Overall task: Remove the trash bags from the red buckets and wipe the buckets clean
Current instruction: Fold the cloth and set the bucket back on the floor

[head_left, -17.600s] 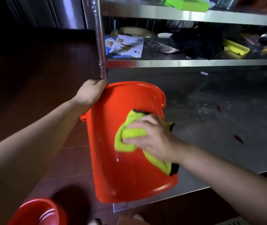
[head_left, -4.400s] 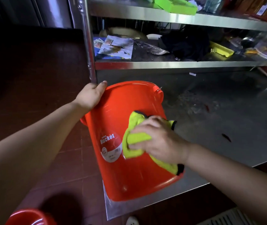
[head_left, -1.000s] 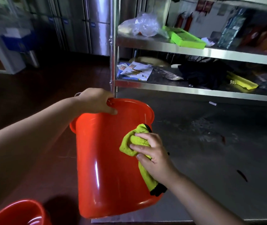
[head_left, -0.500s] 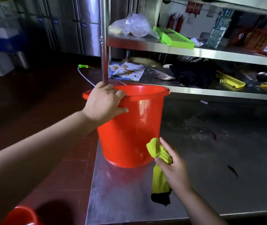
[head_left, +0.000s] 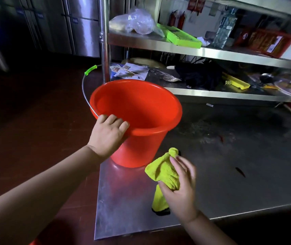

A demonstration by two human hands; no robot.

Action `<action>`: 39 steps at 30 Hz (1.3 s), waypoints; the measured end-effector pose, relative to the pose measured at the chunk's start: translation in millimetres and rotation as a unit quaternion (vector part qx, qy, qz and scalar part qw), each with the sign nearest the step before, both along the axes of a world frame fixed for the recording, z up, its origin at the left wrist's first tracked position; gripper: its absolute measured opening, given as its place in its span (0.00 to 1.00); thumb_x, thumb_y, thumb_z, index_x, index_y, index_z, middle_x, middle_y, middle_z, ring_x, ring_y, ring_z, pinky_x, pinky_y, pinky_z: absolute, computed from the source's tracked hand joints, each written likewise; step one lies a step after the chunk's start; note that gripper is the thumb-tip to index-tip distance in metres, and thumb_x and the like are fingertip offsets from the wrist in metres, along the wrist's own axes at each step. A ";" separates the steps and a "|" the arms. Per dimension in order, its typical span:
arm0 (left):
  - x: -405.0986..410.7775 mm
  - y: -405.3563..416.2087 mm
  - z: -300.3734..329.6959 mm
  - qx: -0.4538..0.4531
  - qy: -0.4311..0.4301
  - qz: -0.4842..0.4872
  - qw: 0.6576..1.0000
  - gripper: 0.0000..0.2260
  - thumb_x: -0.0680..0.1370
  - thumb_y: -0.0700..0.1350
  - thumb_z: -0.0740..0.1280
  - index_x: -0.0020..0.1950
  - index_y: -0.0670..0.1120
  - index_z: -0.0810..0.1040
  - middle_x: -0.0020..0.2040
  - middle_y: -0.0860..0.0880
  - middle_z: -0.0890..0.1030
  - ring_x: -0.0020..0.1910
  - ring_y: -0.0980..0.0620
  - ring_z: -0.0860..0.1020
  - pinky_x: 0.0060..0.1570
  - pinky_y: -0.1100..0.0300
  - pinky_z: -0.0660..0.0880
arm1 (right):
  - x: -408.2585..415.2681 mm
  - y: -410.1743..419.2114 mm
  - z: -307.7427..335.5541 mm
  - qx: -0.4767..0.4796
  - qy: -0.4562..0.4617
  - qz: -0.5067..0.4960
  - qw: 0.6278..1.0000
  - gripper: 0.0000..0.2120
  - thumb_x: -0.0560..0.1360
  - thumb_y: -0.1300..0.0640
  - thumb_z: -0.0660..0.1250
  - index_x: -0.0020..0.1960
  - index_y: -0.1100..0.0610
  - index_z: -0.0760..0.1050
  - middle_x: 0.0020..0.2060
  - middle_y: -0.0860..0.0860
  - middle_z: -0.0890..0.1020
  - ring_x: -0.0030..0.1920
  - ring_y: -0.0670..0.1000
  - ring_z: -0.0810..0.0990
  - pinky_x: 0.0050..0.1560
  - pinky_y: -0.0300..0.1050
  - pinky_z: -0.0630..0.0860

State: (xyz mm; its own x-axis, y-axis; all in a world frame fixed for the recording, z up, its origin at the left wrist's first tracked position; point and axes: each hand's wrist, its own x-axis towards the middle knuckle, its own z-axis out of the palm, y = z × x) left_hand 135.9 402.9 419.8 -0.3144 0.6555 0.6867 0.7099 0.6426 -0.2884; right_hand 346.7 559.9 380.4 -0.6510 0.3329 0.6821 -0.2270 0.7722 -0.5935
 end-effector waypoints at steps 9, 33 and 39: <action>99.8 -33.8 19.2 0.091 -0.628 -0.145 0.759 0.25 0.65 0.71 0.62 0.47 0.52 0.77 0.38 0.56 0.79 0.37 0.57 0.74 0.39 0.59 0.70 | -10.5 -57.5 8.9 -0.005 0.019 -0.079 0.997 0.32 0.62 0.59 0.72 0.65 0.56 0.68 0.61 0.44 0.66 0.65 0.45 0.69 0.67 0.37 0.64; 115.9 -65.9 -32.7 0.268 -0.550 -0.276 0.741 0.17 0.64 0.31 0.71 0.44 0.51 0.79 0.43 0.53 0.79 0.43 0.51 0.80 0.43 0.55 0.76 | 23.1 -41.6 7.5 0.049 -0.206 0.025 0.977 0.09 0.61 0.49 0.71 0.36 0.52 0.76 0.36 0.36 0.70 0.40 0.45 0.70 0.43 0.37 0.67; 119.7 -38.8 -23.6 0.190 -0.610 -0.146 0.755 0.16 0.61 0.51 0.68 0.48 0.60 0.75 0.44 0.60 0.81 0.41 0.59 0.80 0.44 0.55 0.78 | 27.3 3.3 11.8 -0.066 -0.239 0.059 0.967 0.19 0.58 0.56 0.74 0.36 0.44 0.65 0.41 0.43 0.77 0.43 0.43 0.77 0.42 0.39 0.73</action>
